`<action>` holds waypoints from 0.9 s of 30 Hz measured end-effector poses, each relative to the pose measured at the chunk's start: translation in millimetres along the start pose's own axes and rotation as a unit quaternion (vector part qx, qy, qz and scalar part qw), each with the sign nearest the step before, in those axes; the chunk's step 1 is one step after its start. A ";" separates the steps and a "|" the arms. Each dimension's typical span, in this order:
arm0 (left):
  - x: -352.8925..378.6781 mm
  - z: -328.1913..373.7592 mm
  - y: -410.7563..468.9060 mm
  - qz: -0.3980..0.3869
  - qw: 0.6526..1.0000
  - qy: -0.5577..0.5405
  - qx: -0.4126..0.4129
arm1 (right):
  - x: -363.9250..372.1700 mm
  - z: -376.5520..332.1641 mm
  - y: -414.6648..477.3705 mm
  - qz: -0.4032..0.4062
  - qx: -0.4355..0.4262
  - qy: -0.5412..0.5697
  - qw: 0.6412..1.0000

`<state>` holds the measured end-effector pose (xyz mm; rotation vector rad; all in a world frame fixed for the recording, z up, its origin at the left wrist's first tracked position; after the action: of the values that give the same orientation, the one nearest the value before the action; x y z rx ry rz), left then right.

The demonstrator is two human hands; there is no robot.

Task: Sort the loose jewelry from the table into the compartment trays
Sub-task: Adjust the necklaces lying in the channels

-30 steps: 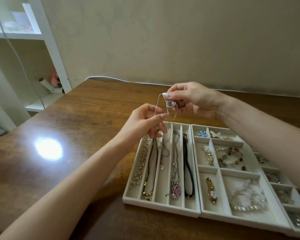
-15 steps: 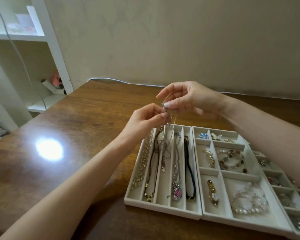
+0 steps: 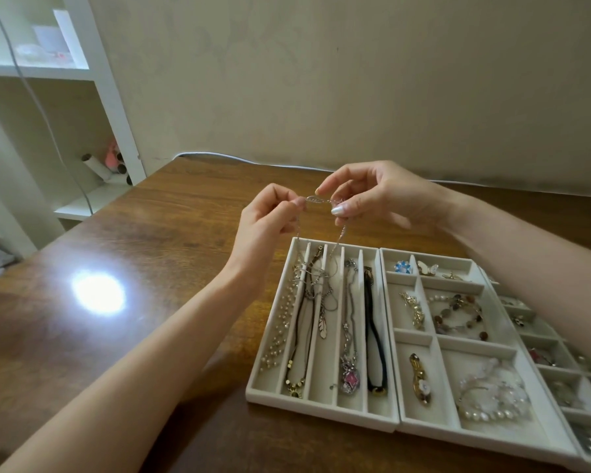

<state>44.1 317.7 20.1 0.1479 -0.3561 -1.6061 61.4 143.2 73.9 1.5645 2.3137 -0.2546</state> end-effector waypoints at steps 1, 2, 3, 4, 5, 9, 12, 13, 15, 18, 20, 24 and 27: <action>-0.3 -0.1 0.3 0.003 1.000 0.004 -0.001 | 0.0 0.0 -0.3 -0.001 0.001 0.011 1.000; -0.4 -0.5 0.8 0.004 1.000 -0.002 -0.008 | 0.0 0.1 -0.3 -0.003 0.002 0.018 1.000; -0.3 -1.2 1.4 0.001 1.000 -0.016 -0.018 | -0.2 0.2 -0.1 -0.007 0.002 0.021 1.000; 0.2 -1.4 1.6 -0.006 0.999 -0.035 -0.029 | -0.4 0.2 0.2 -0.010 0.003 0.021 1.000; 1.1 -1.1 1.4 -0.016 0.998 -0.054 -0.039 | -0.6 0.3 0.4 -0.015 0.004 0.022 1.000; 2.8 1.1 -1.0 -0.046 0.995 -0.083 -0.039 | -1.8 0.9 0.6 -0.023 0.011 0.002 1.000; 2.7 1.4 -2.0 -0.047 0.997 -0.055 -0.011 | -1.2 2.4 0.4 -0.020 0.019 -0.052 0.998; 2.7 1.3 -2.2 -0.043 0.998 -0.048 -0.004 | -0.5 2.5 0.1 -0.019 0.021 -0.073 0.997; 3.0 0.7 -1.7 -0.034 0.998 -0.050 -0.001 | 0.4 1.7 -0.4 -0.008 0.015 -0.088 0.996; 3.8 -0.4 -1.7 -0.050 0.998 -0.034 -0.010 | -1.1 -2.2 0.9 0.017 -0.013 -0.027 0.999; 6.0 -0.6 -3.5 -0.076 0.997 0.006 -0.008 | -3.2 -5.2 3.1 0.026 -0.028 0.030 0.999; 9.9 -1.8 -7.2 -0.109 0.993 0.045 -0.001 | -10.5 -9.0 10.4 0.088 -0.053 0.085 0.991; 9.5 -1.4 -7.5 -0.123 0.990 0.072 0.004 | -16.3 -8.9 16.3 0.143 -0.050 0.104 0.983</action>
<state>36.7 308.4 17.5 0.3229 -0.2393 -1.8255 80.5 138.2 88.8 1.9210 2.1697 0.0988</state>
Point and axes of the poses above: each hand's wrist, its own y-axis towards the middle knuckle, its own x-axis out of the palm, z = x × y, the point moved 2 cm from there along y, towards the middle knuckle, and after that the axes turned 3 degrees about z, right-handed, at the moved point
